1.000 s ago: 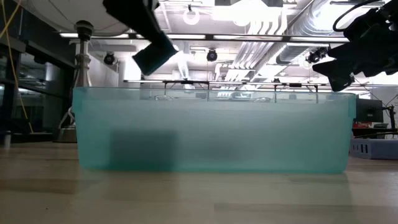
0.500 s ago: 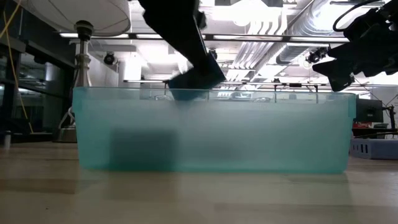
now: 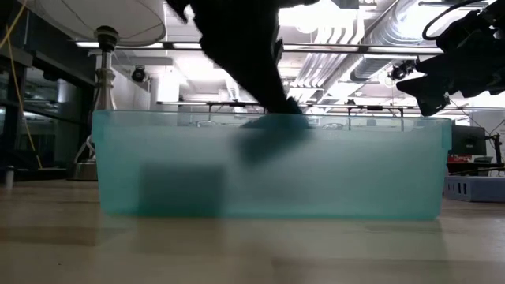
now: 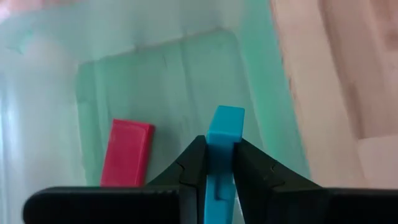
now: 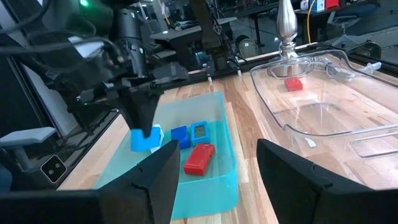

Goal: Pick & Place Office items
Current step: Put the light blue digital clock into the blue bin

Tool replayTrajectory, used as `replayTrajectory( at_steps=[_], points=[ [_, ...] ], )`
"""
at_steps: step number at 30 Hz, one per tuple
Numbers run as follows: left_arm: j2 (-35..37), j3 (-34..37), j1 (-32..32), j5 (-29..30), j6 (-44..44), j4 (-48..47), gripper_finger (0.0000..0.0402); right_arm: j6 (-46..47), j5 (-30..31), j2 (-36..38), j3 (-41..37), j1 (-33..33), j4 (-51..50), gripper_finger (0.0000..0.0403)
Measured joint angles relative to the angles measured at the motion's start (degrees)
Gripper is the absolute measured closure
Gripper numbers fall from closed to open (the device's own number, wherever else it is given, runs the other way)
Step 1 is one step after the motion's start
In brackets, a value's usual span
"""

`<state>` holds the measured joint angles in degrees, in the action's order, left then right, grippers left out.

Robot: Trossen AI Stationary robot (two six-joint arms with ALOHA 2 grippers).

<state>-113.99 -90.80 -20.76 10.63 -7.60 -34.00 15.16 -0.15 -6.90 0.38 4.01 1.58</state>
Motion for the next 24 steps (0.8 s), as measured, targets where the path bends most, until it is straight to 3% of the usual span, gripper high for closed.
replayTrajectory(
  at_steps=[10,17,24],
  points=[
    [-1.5,0.1,1.2,-3.8,-1.8,0.2,0.0348,0.0,0.0,0.0,0.0,0.0,0.0,0.0201],
    [-1.4,0.1,1.1,-3.4,-2.4,0.2,0.0348,0.0,0.0,0.0,0.0,0.0,0.0,0.0201],
    [-1.4,0.1,1.1,-3.3,-2.5,0.0,0.0319,0.0,0.0,0.0,0.0,0.0,0.0,0.0201]
  ],
)
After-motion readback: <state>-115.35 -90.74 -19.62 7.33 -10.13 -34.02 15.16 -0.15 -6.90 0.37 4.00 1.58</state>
